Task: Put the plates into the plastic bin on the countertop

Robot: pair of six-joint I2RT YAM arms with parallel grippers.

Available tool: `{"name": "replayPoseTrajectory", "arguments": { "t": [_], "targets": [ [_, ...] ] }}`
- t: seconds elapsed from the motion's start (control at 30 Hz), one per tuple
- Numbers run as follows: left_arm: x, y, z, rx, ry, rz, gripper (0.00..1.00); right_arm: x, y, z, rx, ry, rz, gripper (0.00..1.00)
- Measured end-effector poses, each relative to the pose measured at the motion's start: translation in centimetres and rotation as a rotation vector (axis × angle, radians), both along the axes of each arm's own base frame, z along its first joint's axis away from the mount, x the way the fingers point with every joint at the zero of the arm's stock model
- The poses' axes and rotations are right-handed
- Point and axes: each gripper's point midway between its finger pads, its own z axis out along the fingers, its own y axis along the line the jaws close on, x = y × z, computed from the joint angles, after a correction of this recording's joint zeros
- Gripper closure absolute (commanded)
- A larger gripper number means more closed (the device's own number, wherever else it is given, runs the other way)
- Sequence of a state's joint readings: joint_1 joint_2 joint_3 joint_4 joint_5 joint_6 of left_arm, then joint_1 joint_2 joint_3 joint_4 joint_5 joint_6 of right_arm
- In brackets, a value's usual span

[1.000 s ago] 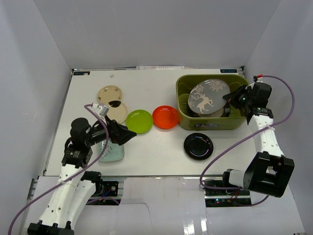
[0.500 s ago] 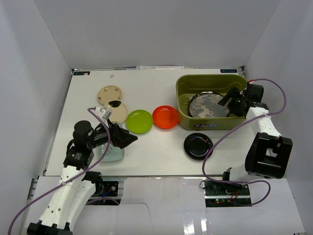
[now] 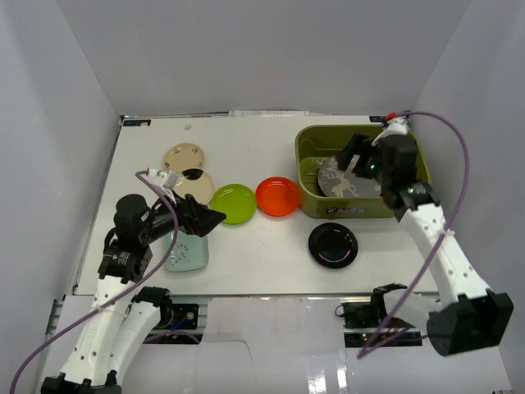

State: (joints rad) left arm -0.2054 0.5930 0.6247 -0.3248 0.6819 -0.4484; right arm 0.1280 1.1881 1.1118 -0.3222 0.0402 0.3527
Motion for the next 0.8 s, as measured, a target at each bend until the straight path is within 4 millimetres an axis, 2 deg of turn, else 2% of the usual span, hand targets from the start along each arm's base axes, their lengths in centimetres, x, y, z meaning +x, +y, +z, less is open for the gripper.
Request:
{"name": "replayPoseTrajectory", "arguments": {
  "t": [0.07, 0.13, 0.17, 0.27, 0.37, 0.47, 0.53, 0.57, 0.63, 0.73, 0.8],
  "targets": [
    [0.7, 0.6, 2.3, 0.01, -0.057, 0.049, 0.02, -3.2, 5.6, 0.7, 0.068, -0.059, 0.158, 0.29],
    [1.5, 1.5, 4.8, 0.026, -0.126, 0.122, 0.02, -7.3, 11.6, -0.3, 0.15, -0.078, 0.327, 0.37],
    [1.9, 2.0, 5.7, 0.034, -0.153, 0.159, 0.02, -9.7, 14.7, -1.4, 0.186, -0.06, 0.425, 0.38],
    [3.1, 3.9, 7.8, 0.056, -0.202, 0.289, 0.02, -15.0, 21.9, -5.4, 0.233, 0.042, 0.619, 0.41],
    [4.1, 5.8, 7.7, 0.081, -0.209, 0.413, 0.02, -18.4, 27.9, -10.8, 0.201, 0.183, 0.731, 0.4],
    [5.1, 7.8, 5.9, 0.114, -0.197, 0.536, 0.02, -20.4, 32.7, -15.7, 0.134, 0.293, 0.783, 0.44],
    [5.3, 8.9, 2.8, 0.161, -0.139, 0.597, 0.02, -20.9, 35.5, -17.6, 0.112, 0.314, 0.791, 0.44],
    [5.4, 9.4, 1.4, 0.188, -0.103, 0.615, 0.02, -21.1, 36.9, -18.3, 0.103, 0.318, 0.794, 0.42],
    [5.7, 9.9, 0.0, 0.218, -0.066, 0.643, 0.02, -21.3, 39.4, -19.1, 0.114, 0.318, 0.804, 0.39],
    [5.9, 10.0, -0.4, 0.228, -0.053, 0.652, 0.02, -21.3, 42.3, -19.6, 0.13, 0.305, 0.812, 0.35],
    [5.9, 10.1, -0.3, 0.226, -0.056, 0.654, 0.02, -21.0, 43.4, -19.8, 0.136, 0.3, 0.802, 0.35]
  ]
}}
